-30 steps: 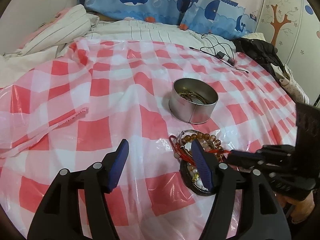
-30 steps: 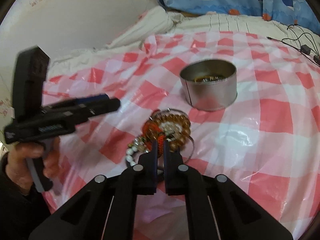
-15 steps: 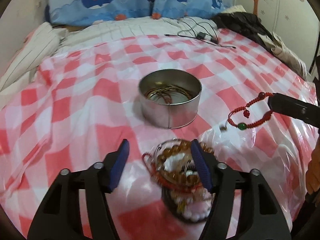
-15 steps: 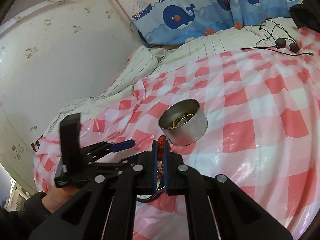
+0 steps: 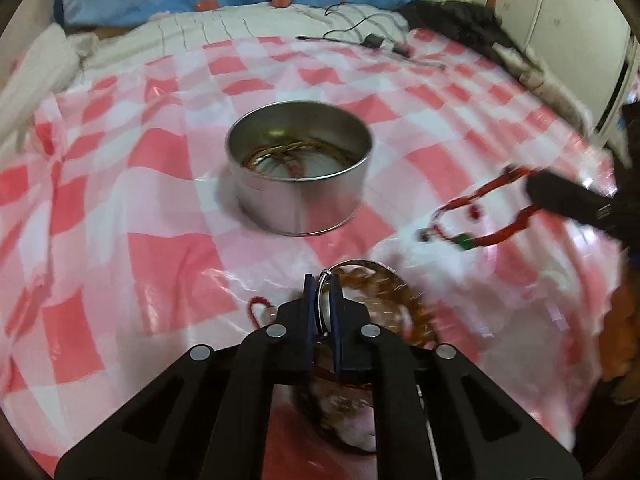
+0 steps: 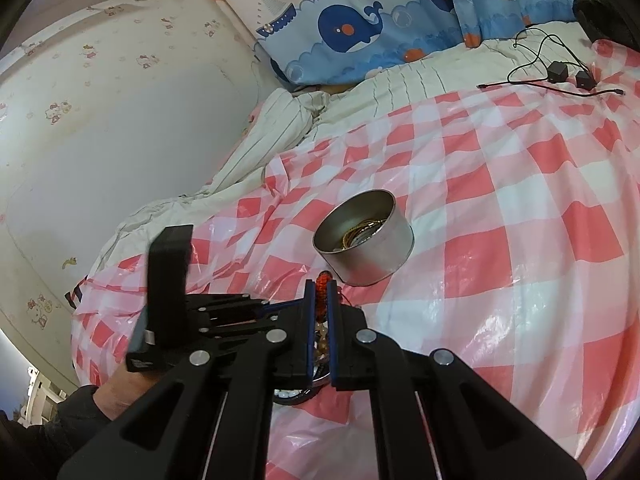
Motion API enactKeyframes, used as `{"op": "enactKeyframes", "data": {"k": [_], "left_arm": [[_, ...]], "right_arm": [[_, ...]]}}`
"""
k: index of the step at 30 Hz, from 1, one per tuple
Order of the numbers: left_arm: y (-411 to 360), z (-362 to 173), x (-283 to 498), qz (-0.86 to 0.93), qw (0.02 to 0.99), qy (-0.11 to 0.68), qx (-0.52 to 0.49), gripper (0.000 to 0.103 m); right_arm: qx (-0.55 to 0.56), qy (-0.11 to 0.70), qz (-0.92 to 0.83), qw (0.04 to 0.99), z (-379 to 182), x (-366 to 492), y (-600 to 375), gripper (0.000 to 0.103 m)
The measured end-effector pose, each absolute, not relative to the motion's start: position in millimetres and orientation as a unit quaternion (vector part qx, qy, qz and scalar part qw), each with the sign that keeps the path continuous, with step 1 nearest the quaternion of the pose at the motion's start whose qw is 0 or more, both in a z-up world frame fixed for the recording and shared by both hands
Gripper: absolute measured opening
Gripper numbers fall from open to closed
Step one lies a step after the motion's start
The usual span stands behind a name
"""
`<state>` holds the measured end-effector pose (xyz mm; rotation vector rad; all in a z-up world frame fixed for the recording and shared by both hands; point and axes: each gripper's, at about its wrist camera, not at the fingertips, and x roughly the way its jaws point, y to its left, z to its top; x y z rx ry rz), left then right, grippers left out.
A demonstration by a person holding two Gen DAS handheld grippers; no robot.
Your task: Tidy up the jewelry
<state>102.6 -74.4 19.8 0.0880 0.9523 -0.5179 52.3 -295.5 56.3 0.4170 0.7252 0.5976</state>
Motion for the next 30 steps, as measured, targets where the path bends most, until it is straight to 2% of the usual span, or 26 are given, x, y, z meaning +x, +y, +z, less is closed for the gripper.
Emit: {"op": "enactKeyframes", "data": {"k": [9, 16, 23, 30], "left_arm": [[-54, 58, 89, -0.297, 0.856, 0.419, -0.057, 0.004], [-30, 76, 83, -0.379, 0.827, 0.379, -0.171, 0.004], [-30, 81, 85, -0.347, 0.846, 0.374, -0.157, 0.004], [-27, 91, 96, -0.304, 0.871, 0.363, -0.131, 0.004]], "right_arm": [[0.2, 0.342, 0.281, 0.874, 56, 51, -298, 0.006], [0.199, 0.342, 0.281, 0.874, 57, 52, -298, 0.006], [0.199, 0.336, 0.284, 0.876, 60, 52, -297, 0.006], [0.203, 0.294, 0.303, 0.884, 82, 65, -295, 0.006]]}}
